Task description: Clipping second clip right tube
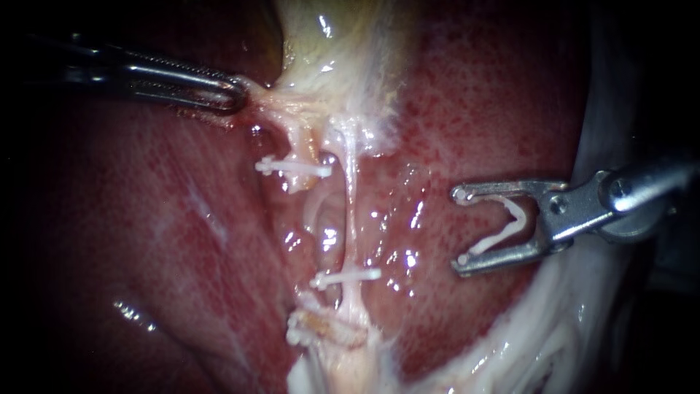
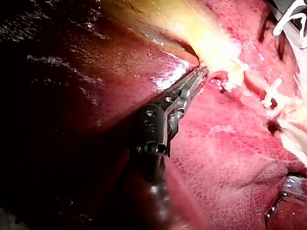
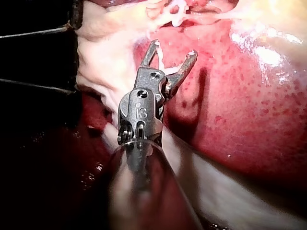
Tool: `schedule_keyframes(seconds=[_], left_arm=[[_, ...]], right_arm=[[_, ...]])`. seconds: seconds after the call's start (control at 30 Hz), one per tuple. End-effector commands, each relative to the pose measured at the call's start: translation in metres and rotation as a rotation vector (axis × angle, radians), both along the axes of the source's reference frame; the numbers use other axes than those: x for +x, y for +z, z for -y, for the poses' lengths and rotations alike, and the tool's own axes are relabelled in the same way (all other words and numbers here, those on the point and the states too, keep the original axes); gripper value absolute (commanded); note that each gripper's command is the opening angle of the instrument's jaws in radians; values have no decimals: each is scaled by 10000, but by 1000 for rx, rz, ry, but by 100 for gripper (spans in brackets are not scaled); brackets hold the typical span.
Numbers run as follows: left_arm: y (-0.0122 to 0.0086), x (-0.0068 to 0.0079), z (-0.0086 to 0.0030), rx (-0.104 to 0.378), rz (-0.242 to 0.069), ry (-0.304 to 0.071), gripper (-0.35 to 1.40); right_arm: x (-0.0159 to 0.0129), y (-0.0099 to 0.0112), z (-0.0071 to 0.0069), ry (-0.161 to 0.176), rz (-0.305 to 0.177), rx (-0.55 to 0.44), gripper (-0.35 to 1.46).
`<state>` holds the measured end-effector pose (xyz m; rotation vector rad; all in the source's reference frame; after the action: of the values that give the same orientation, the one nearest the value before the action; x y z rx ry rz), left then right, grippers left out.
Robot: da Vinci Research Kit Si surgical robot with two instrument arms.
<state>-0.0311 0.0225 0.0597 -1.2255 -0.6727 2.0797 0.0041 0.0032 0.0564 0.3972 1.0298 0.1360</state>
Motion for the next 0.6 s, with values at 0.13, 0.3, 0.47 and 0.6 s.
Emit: schedule_keyframes(seconds=[0.13,0.3,0.47,0.6], left_arm=[[-24,19,-12,7,-1,-6,-35],[-50,36,-25,-4,-1,-31,-35],[-53,35,-23,-10,0,-33,-35],[-52,34,-22,-10,0,-33,-35]], right_arm=[[1,0,0,1,1,0,50],[5,-1,0,2,1,0,50],[27,-4,0,-3,-10,71,50],[53,-3,-2,22,-12,221,50]])
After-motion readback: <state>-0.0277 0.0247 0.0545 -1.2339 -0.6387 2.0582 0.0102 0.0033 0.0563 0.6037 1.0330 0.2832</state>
